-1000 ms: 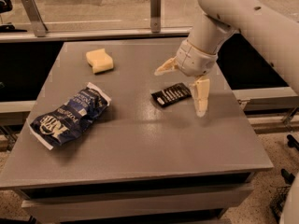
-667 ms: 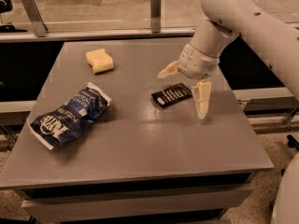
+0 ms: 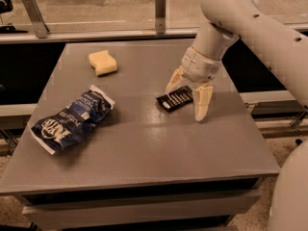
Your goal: Move rxbar chocolate near blue chip bag
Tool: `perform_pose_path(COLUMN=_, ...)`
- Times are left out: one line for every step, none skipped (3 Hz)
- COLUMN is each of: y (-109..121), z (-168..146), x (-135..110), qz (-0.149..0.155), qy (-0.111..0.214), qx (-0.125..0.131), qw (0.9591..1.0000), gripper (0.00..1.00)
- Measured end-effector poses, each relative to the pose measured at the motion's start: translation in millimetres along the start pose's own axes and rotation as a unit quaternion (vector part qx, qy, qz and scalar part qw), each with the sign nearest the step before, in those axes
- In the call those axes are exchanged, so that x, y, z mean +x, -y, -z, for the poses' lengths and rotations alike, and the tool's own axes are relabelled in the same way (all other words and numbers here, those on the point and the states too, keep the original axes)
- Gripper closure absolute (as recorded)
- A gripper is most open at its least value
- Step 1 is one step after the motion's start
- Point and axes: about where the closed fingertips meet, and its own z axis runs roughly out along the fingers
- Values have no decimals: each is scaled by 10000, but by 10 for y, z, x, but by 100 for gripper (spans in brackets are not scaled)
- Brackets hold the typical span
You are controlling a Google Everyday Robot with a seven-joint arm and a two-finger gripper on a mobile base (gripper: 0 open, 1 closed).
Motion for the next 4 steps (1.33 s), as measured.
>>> perform_pose_path(y=9, z=30, x=-15, qz=17, qy=-10, qx=-11, qw=10000, gripper=63)
perform_pose_path(y=16, z=102, x=-42, qz=18, qy=-11, qx=-11, qw=10000, gripper=87)
perform_pose_path(y=124, z=163, x=-185, qz=292, qy=-101, qx=29, qw=9995, gripper=100)
perform_pose_path(y=214, z=285, x=-387, qz=594, qy=-164, qx=106, qw=9980, gripper=100)
